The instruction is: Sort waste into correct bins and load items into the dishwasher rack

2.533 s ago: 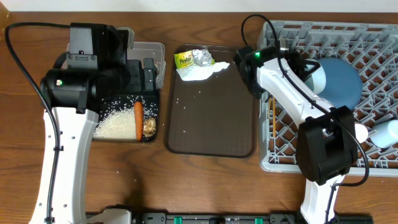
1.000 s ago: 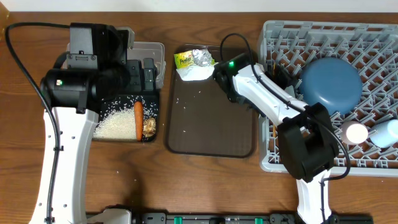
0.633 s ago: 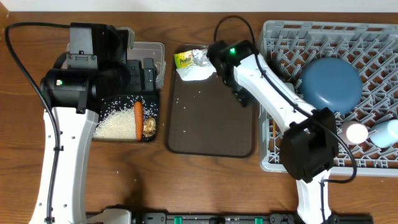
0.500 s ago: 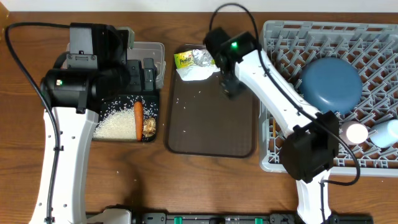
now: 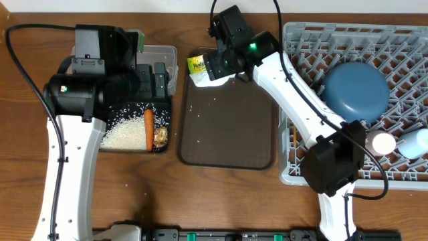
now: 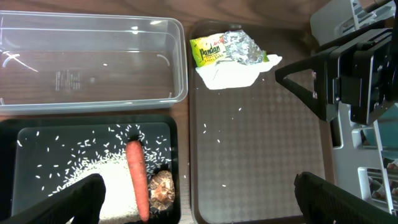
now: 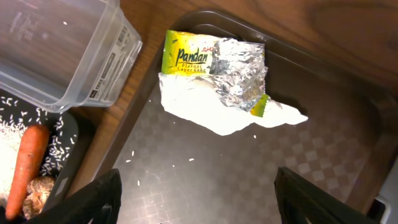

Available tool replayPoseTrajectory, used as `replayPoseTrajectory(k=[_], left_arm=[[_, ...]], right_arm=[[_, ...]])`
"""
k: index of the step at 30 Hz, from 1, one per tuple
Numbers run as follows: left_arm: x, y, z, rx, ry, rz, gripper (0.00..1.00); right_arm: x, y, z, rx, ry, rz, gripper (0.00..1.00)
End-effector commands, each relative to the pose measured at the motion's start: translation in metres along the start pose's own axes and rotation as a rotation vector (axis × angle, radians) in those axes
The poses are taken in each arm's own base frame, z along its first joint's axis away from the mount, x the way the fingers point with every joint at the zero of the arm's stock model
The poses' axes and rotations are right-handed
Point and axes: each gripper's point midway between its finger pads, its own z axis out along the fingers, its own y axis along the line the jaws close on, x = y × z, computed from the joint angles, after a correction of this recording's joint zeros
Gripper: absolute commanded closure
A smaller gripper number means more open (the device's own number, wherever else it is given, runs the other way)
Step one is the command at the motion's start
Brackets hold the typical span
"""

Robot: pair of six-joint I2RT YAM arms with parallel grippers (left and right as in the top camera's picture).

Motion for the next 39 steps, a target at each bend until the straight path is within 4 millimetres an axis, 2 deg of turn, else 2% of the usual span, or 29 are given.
replayPoseTrajectory(k=[1, 4, 7, 10, 14, 18, 21, 25, 27, 31, 33, 35, 37, 39], left_arm=[[-0.001, -0.001, 0.0, 0.005, -0.001, -0.001, 0.02], [-0.001, -0.001, 0.0, 0.005, -0.001, -0.001, 0.02], [-0.001, -0.001, 0.0, 0.005, -0.001, -0.002, 0.02], [0.0, -0.005, 0.0, 0.03, 0.002, -0.016, 0.02], [0.0, -0.01, 0.0, 0.056, 0.003, -0.039, 0.02], [-0.02, -0.014, 0.002, 0.078, -0.07, -0.018, 0.02], [-0.028, -0.03, 0.014, 0.122, -0.081, 0.019, 0.02], [-0.018, -0.053, 0.053, 0.114, -0.002, 0.086, 0.02], [-0.008, -0.058, 0.081, 0.06, 0.053, 0.123, 0.02], [0.014, -0.072, 0.141, 0.023, 0.161, 0.181, 0.01], [0.025, -0.077, 0.168, 0.023, 0.207, 0.195, 0.03], [0.029, -0.079, 0.191, 0.024, 0.22, 0.201, 0.04], [0.028, -0.079, 0.218, 0.028, 0.207, 0.203, 0.2], [0.029, -0.078, 0.243, 0.03, 0.197, 0.203, 0.23]], right_arm=[[0.005, -0.011, 0.007, 0.03, 0.019, 0.037, 0.2], [0.007, -0.03, -0.001, 0.052, 0.038, 0.077, 0.11], [0.004, -0.061, -0.021, 0.084, 0.028, 0.196, 0.04], [-0.008, -0.101, -0.053, 0.106, -0.032, 0.306, 0.01], [-0.018, -0.157, -0.11, 0.095, -0.126, 0.425, 0.01], [-0.005, -0.213, -0.156, 0.146, -0.172, 0.538, 0.01], [0.012, -0.244, -0.175, 0.192, -0.166, 0.612, 0.01], [0.033, -0.268, -0.183, 0.227, -0.126, 0.679, 0.01], [0.04, -0.275, -0.186, 0.238, -0.113, 0.701, 0.01], [0.044, -0.28, -0.187, 0.245, -0.108, 0.714, 0.01], [0.045, -0.279, -0.187, 0.244, -0.1, 0.716, 0.01], [0.047, -0.278, -0.187, 0.244, -0.091, 0.718, 0.01], [0.049, -0.277, -0.187, 0.244, -0.085, 0.72, 0.01], [0.049, -0.277, -0.187, 0.244, -0.083, 0.72, 0.01]])
